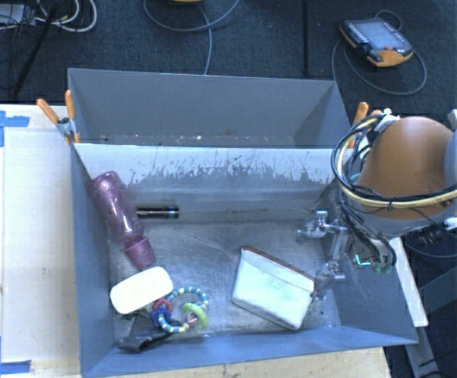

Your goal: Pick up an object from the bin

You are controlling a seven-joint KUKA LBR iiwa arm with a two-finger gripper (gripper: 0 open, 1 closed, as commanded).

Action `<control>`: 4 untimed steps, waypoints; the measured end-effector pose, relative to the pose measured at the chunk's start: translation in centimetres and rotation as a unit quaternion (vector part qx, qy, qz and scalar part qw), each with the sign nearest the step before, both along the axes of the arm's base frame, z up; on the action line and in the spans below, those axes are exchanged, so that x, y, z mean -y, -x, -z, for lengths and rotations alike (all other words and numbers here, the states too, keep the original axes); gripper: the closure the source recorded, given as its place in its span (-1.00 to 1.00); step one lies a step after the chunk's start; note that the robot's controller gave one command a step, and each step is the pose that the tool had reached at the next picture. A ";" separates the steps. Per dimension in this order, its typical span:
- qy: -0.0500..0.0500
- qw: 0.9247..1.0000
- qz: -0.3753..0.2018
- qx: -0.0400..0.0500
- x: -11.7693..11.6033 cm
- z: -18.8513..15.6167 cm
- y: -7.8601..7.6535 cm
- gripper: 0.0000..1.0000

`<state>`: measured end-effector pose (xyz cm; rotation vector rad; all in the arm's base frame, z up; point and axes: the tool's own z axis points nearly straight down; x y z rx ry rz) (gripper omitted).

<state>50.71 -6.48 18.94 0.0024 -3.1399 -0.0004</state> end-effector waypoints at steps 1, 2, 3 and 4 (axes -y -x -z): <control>0.000 1.000 0.000 0.000 0.0 0.0 0.0 -1.00; 0.000 1.000 -0.011 0.003 -1.0 7.9 2.2 -1.00; 0.000 1.000 -0.015 0.008 -1.2 12.3 2.0 -1.00; 0.001 1.000 -0.014 0.009 -1.1 12.1 2.4 -1.00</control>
Offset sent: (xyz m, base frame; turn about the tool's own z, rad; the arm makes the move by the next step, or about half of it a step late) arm -0.0334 0.0155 -0.1194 -0.0396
